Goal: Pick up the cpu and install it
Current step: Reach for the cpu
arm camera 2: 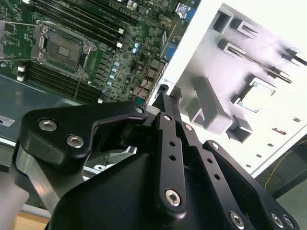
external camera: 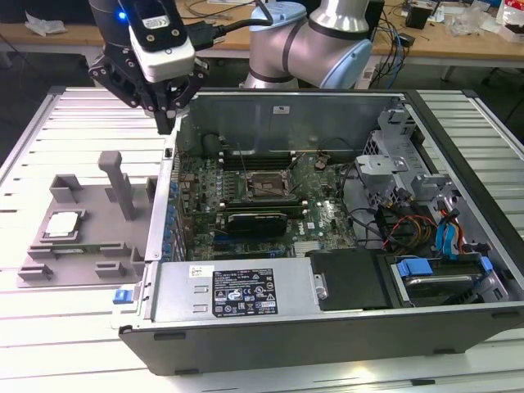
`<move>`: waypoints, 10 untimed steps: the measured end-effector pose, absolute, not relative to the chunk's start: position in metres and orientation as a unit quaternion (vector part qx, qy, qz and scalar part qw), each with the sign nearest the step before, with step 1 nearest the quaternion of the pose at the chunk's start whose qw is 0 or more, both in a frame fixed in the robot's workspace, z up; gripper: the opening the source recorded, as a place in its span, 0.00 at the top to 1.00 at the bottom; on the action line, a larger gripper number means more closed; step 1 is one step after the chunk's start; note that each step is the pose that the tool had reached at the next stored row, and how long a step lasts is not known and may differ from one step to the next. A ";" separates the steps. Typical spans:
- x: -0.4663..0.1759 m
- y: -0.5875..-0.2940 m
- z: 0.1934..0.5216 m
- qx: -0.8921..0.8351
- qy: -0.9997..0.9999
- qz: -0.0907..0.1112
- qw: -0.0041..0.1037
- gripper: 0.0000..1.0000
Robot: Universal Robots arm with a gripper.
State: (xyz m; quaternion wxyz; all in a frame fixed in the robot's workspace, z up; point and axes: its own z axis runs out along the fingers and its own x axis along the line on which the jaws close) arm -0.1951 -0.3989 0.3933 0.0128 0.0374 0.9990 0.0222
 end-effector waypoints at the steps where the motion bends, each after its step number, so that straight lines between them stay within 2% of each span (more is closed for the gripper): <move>1: -0.197 -0.399 0.393 0.037 0.999 0.022 0.013 0.89; 10: -0.206 -0.399 0.393 0.037 0.999 0.022 0.013 0.89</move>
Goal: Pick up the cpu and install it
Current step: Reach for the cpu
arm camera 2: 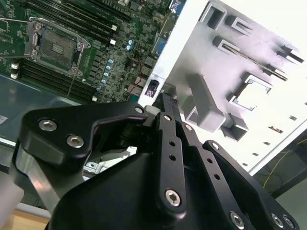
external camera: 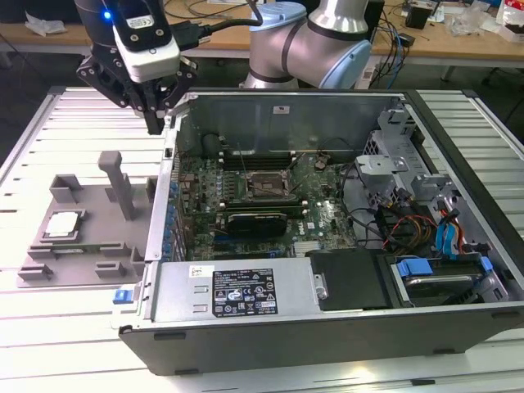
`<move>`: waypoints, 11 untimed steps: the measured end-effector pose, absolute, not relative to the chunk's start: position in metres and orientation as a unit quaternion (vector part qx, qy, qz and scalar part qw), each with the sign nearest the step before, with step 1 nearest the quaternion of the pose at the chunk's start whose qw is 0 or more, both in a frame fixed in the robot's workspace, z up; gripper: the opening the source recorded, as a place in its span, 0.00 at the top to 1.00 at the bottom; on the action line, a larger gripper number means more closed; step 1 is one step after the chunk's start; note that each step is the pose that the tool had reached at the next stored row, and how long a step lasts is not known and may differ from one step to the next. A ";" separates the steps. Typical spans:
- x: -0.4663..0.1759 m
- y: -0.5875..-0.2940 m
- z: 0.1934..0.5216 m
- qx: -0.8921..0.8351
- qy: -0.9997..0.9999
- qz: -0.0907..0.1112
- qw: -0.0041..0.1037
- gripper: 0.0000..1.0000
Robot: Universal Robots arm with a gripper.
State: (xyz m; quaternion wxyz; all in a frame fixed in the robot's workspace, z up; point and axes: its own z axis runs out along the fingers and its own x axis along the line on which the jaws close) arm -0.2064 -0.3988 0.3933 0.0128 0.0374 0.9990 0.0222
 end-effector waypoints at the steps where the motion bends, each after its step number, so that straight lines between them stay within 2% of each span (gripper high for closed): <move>1: -0.207 -0.399 0.393 0.037 0.999 0.022 0.013 0.89; 11: -0.224 -0.399 0.393 0.037 0.999 0.022 0.013 0.89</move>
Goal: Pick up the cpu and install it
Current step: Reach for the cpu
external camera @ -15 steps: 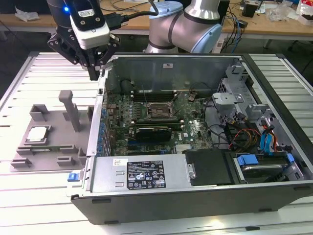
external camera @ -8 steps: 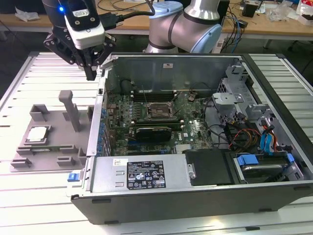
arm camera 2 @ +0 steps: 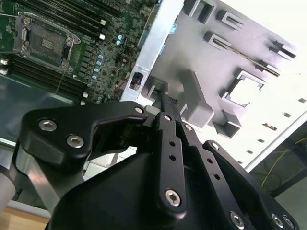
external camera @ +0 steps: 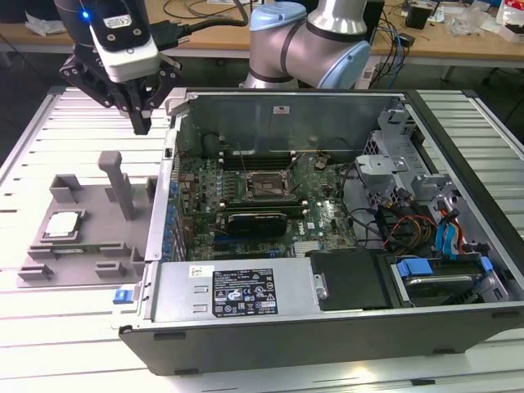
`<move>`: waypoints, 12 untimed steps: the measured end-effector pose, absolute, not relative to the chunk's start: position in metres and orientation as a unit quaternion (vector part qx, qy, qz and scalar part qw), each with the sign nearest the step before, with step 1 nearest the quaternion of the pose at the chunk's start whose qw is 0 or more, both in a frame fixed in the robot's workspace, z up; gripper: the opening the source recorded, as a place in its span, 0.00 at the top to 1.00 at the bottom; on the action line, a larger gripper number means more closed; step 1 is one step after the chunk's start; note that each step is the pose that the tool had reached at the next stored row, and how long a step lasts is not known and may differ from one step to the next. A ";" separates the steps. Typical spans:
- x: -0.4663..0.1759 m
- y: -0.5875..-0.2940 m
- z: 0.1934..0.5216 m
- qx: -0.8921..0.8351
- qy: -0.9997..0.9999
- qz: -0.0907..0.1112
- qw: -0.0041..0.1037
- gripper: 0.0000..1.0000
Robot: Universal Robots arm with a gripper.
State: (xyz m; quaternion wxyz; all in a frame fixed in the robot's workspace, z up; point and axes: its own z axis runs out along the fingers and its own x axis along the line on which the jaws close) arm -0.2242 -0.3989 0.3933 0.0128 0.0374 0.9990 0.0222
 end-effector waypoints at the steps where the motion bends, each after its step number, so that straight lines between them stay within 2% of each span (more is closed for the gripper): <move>1: -0.226 -0.399 0.393 0.037 0.999 0.022 0.013 0.89; 12: -0.245 -0.399 0.393 0.037 0.999 0.022 0.013 0.89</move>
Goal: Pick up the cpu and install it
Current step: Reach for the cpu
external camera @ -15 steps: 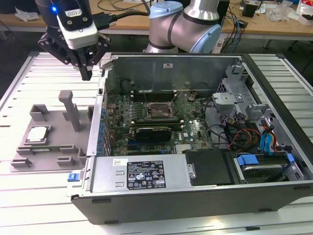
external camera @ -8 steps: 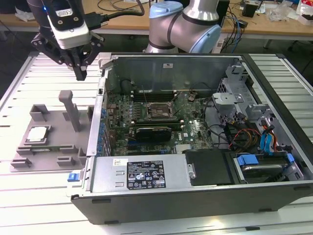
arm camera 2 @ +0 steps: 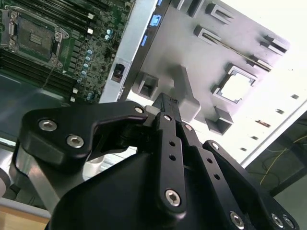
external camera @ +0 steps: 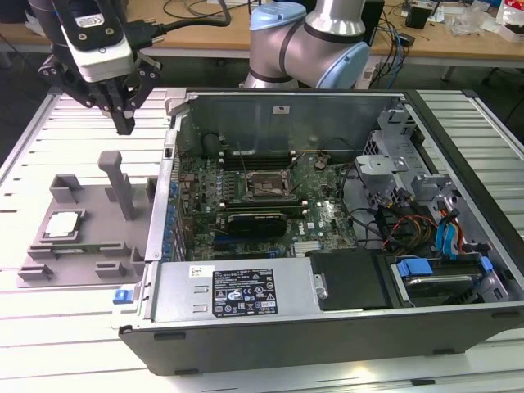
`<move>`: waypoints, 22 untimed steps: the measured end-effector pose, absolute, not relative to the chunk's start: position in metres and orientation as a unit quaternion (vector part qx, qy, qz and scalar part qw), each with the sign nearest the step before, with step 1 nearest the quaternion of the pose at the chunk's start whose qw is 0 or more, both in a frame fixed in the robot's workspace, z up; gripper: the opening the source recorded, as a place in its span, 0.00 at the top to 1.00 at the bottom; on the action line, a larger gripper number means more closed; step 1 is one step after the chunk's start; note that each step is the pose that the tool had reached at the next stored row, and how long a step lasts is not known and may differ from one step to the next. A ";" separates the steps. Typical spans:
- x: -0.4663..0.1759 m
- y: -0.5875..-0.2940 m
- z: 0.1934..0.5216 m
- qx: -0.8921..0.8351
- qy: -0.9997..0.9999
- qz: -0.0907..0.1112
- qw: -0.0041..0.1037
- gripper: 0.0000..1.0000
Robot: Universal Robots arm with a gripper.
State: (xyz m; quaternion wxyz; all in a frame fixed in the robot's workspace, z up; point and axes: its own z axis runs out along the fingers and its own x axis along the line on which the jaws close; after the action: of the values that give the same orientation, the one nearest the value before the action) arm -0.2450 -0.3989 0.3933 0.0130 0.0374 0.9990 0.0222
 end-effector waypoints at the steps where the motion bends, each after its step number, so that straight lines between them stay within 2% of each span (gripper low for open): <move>1: -0.246 -0.399 0.393 0.037 0.999 0.022 0.013 0.89; 22: -0.279 -0.399 0.391 0.037 0.999 0.022 0.013 0.89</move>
State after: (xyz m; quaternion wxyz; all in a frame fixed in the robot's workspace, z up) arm -0.2793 -0.3988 0.3906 0.0133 0.0374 0.9990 0.0223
